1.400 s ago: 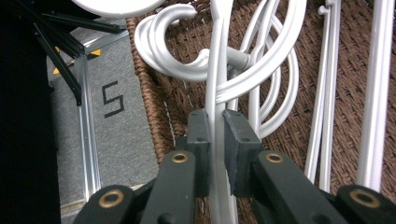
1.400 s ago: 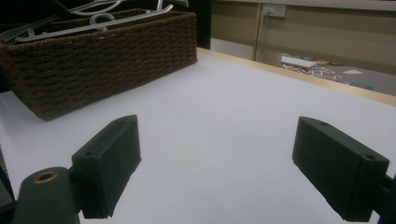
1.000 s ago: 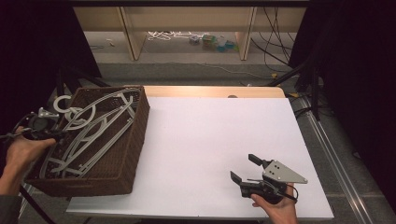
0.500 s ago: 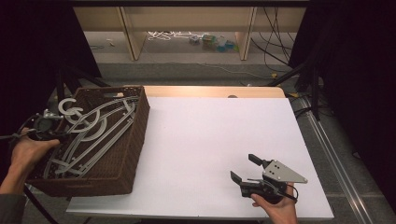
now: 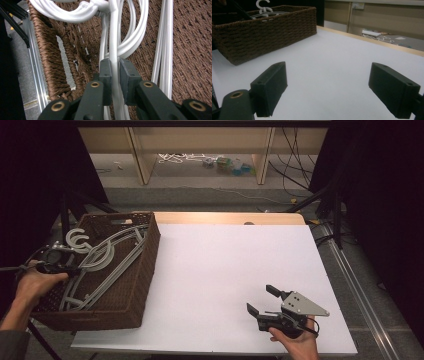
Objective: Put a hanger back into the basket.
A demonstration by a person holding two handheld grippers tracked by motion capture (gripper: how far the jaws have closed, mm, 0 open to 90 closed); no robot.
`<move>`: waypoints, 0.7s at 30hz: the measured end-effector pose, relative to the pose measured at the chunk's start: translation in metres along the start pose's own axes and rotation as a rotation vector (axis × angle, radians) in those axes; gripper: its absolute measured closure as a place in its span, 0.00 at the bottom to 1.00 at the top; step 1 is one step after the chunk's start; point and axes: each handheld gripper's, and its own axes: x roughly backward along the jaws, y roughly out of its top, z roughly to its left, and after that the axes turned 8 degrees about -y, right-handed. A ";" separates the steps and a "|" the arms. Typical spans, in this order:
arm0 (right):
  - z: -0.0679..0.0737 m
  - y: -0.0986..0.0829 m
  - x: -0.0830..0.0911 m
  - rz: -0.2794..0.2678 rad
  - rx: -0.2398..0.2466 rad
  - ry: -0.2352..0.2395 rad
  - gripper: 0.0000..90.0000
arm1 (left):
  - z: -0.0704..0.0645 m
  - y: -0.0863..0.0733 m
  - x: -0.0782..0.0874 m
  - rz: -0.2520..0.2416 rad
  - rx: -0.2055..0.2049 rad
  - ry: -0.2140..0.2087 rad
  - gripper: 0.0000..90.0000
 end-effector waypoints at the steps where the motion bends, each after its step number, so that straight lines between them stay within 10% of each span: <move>1: 0.000 0.000 0.000 -0.001 -0.002 0.000 0.18 | -0.001 0.001 0.001 -0.011 0.008 0.001 0.84; 8: 0.001 0.000 -0.001 -0.019 -0.011 0.001 0.18 | -0.010 0.013 0.014 -0.108 0.030 0.036 0.61; 21: 0.000 0.000 0.001 -0.004 0.002 -0.005 0.18 | -0.052 0.022 0.034 -0.343 0.080 -0.054 0.38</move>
